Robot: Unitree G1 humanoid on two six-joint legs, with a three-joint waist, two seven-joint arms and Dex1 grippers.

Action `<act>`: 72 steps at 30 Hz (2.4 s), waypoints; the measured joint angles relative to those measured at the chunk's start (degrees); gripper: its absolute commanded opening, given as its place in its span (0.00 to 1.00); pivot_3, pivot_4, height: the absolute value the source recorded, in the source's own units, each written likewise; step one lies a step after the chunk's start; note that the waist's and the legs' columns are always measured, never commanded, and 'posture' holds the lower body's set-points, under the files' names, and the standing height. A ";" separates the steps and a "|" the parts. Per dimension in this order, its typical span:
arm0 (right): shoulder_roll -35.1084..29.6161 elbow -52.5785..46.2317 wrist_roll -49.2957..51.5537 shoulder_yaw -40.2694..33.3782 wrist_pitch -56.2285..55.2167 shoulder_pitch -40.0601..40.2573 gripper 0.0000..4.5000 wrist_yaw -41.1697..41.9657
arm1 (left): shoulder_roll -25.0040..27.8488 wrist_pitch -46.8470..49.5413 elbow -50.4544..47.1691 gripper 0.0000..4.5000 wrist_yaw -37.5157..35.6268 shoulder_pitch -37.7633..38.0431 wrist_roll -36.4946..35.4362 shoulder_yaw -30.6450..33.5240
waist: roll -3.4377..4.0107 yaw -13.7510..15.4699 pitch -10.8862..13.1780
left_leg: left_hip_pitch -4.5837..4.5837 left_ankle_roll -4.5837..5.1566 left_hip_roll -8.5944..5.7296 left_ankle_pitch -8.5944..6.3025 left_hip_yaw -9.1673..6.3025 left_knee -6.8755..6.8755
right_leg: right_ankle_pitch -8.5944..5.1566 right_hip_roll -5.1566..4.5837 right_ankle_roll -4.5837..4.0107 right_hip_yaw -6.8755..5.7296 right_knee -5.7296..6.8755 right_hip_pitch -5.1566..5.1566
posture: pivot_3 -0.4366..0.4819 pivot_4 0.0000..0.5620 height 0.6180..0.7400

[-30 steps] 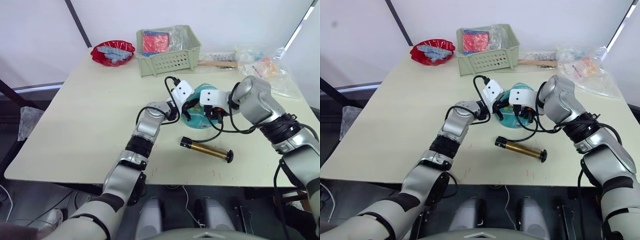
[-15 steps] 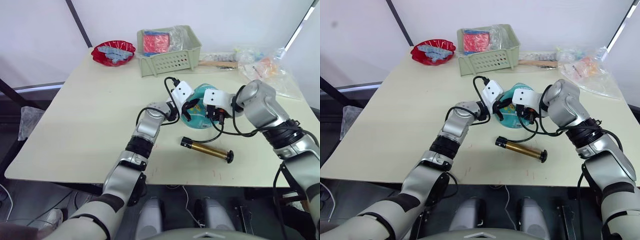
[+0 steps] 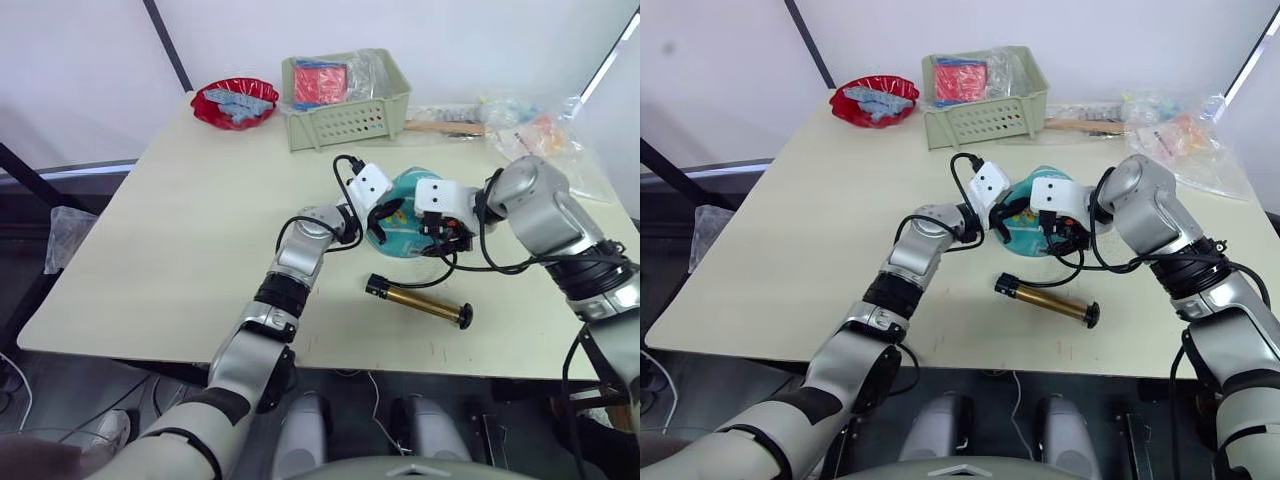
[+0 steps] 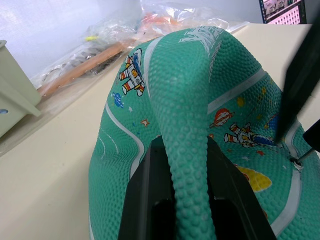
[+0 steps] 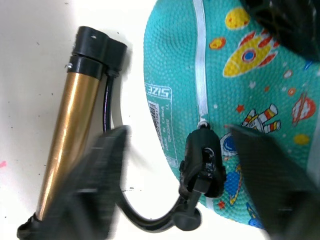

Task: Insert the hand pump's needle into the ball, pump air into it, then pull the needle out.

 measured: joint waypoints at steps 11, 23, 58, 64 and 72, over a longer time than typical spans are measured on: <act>-4.77 -3.11 8.77 -9.12 2.34 3.45 0.95 -0.62 | -0.22 -0.08 0.25 0.01 0.00 -0.17 -0.01 -0.01 | 0.04 0.32 0.06 | -0.04 0.00 0.00 0.00 -0.01 -0.03 | -0.01 0.00 0.01 -0.02 -0.05 -0.02 | 0.48 0.27 0.96; -4.62 -3.88 14.41 -12.40 5.14 8.59 0.95 -7.27 | -0.12 -0.21 0.51 0.01 0.00 -0.30 -0.04 -0.01 | 0.05 0.30 0.07 | -0.04 0.00 0.00 0.00 -0.02 -0.03 | -0.01 0.00 0.01 -0.02 -0.04 -0.03 | 0.48 0.27 0.96; -3.54 -3.81 17.60 -11.74 2.88 10.14 0.42 -11.94 | -0.12 -0.21 0.43 0.01 0.14 -0.21 -0.07 0.00 | 0.05 0.30 0.08 | -0.04 0.00 0.00 0.00 -0.03 -0.04 | -0.04 0.00 0.05 -0.02 -0.05 -0.02 | 0.48 0.27 0.96; -3.35 -3.64 17.60 -11.47 2.64 10.14 0.42 -11.98 | -0.13 -0.21 0.41 0.01 0.17 -0.19 -0.07 -0.01 | 0.05 0.30 0.08 | -0.04 0.00 0.00 0.00 -0.02 -0.04 | -0.04 0.00 0.06 -0.02 -0.05 -0.02 | 0.48 0.27 0.96; -2.50 -3.04 17.66 -11.51 2.61 10.13 0.07 -12.50 | -0.13 -0.21 0.43 0.01 0.21 -0.15 -0.07 0.00 | 0.05 0.31 0.08 | -0.04 0.00 0.00 0.00 -0.03 -0.04 | -0.04 0.00 0.06 -0.02 -0.05 -0.02 | 0.48 0.27 0.96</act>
